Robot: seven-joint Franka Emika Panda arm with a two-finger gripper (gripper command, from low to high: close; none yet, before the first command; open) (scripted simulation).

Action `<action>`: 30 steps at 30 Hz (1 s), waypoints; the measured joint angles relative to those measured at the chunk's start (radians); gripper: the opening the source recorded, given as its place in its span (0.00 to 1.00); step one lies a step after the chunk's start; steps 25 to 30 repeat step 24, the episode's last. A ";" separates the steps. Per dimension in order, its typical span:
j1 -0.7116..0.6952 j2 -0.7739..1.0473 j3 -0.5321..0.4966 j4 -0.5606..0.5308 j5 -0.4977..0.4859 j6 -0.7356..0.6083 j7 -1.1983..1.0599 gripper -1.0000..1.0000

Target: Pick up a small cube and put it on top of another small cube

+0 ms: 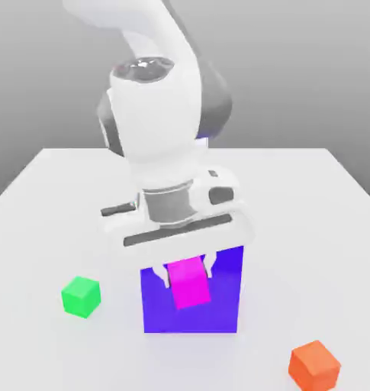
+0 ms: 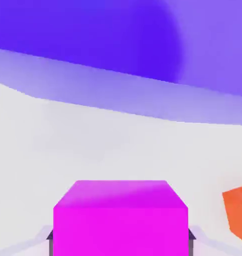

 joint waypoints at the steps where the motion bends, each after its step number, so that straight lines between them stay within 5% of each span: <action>1: -0.046 0.014 0.014 -0.003 -0.026 -0.006 -0.032 0.00; 7: -0.312 0.099 0.091 -0.017 -0.184 -0.050 -0.219 0.00; 15: -0.532 0.051 0.020 -0.181 -0.325 -0.038 -0.196 0.00; 20: -0.317 0.017 -0.273 -0.164 -0.496 0.084 -0.094 0.00; 21: -0.262 0.027 -0.340 -0.155 -0.542 0.099 -0.063 1.00; 30: -0.262 0.027 -0.340 -0.155 -0.542 0.099 -0.063 1.00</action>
